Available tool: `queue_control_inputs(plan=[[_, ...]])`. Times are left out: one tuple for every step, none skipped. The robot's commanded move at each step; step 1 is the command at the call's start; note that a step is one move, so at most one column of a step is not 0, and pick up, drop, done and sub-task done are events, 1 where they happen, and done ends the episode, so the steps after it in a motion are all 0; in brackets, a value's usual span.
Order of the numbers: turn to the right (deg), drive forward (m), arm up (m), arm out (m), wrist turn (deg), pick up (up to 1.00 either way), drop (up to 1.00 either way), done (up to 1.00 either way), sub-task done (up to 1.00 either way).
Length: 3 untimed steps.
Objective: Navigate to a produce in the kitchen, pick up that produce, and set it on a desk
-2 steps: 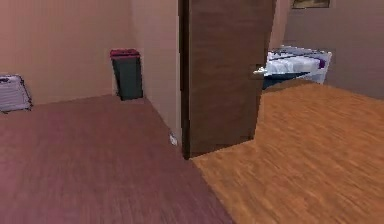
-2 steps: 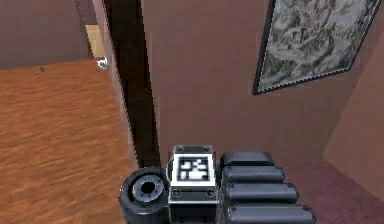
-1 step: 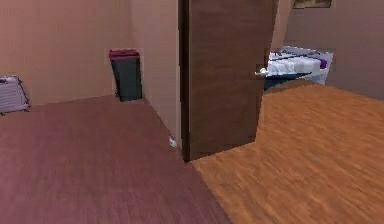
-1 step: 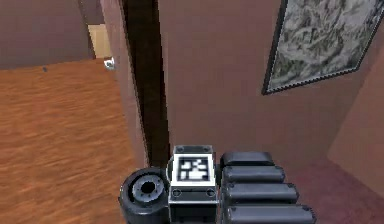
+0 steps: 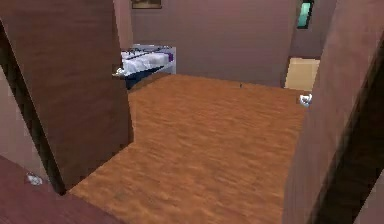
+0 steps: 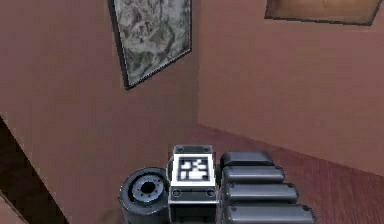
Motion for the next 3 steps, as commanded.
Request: queue_control_inputs(plan=[[0.0,1.0,0.0,0.0,0.0,0.0,0.0,0.0,0.0],[9.0,0.0,0.0,0.0,0.0,0.0,0.0,0.0,0.0],[0.0,0.3,0.0,0.0,0.0,0.0,0.0,0.0,0.0]])
